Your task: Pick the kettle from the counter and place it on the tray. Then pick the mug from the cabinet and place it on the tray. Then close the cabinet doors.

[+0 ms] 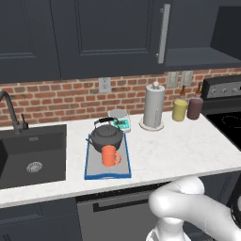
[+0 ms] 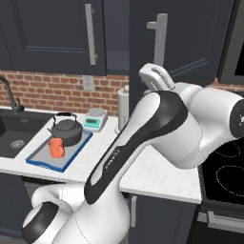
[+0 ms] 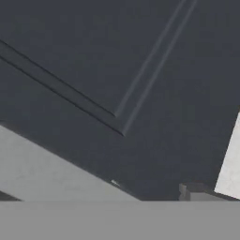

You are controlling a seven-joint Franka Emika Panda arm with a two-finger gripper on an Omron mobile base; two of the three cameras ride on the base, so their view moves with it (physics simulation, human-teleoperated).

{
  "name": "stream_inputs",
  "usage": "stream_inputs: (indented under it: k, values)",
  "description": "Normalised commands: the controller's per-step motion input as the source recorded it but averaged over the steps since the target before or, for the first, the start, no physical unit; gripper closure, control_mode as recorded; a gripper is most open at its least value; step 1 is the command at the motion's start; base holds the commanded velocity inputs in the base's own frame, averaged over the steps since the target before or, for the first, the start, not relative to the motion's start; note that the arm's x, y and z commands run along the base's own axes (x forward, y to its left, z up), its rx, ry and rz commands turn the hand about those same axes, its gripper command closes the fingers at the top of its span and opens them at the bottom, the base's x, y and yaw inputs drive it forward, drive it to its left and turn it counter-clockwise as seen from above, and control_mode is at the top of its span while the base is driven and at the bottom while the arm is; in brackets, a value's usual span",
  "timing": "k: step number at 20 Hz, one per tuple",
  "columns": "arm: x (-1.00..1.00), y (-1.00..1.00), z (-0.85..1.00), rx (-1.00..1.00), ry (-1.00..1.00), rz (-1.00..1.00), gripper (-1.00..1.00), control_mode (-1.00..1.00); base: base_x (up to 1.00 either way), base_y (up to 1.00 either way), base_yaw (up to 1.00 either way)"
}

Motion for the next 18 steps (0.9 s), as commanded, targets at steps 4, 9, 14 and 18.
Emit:
stream_inputs:
  k: [4,9,14,18]
  values:
    - [0.54,0.90,-0.20,-0.13,-0.01,0.00,-1.00,-1.00,0.00,0.00,0.00]
    - [0.68,0.75,-0.16,-0.14,0.00,0.01,-1.00,-1.00,0.00,0.00,0.00]
    - [0.78,0.43,0.02,-0.09,0.00,0.00,-1.00,-1.00,0.00,0.00,0.00]
    - [0.71,0.19,0.05,-0.06,0.00,0.00,-1.00,-1.00,0.00,0.00,0.00]
